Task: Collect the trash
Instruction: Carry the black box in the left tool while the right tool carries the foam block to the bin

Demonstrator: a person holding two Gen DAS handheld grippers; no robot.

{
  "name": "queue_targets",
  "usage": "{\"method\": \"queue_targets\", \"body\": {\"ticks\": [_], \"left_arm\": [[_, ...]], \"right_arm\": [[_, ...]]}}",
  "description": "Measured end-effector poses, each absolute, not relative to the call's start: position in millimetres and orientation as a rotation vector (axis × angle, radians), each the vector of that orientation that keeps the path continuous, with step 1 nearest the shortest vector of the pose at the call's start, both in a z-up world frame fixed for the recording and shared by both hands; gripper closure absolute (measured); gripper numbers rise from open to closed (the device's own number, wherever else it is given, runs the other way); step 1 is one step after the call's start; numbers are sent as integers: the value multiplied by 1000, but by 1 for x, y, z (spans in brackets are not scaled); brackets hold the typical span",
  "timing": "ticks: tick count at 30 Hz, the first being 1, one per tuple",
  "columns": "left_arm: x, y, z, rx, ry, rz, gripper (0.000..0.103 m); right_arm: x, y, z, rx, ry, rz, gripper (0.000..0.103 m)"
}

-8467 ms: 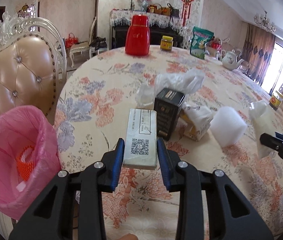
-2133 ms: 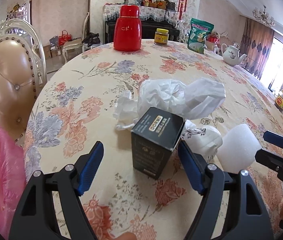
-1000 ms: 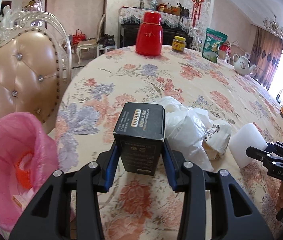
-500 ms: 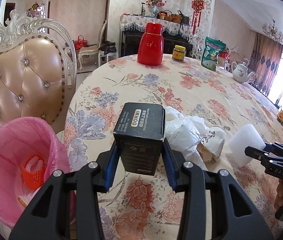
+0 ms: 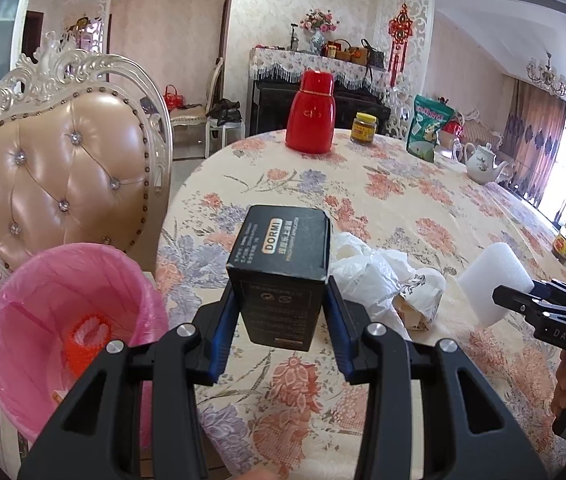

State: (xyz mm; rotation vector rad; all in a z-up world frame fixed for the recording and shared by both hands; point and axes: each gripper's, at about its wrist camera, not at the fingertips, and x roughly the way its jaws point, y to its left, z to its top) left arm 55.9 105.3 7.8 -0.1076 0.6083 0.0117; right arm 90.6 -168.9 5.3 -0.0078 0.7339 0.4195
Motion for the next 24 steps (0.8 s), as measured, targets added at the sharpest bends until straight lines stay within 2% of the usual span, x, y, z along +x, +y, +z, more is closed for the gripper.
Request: {"method": "queue_targets", "body": {"ticks": [24], "left_arm": [[0,154,33,-138,533,97,62]], "right_arm": [[70,-114,40,-59,665,516,51]]}}
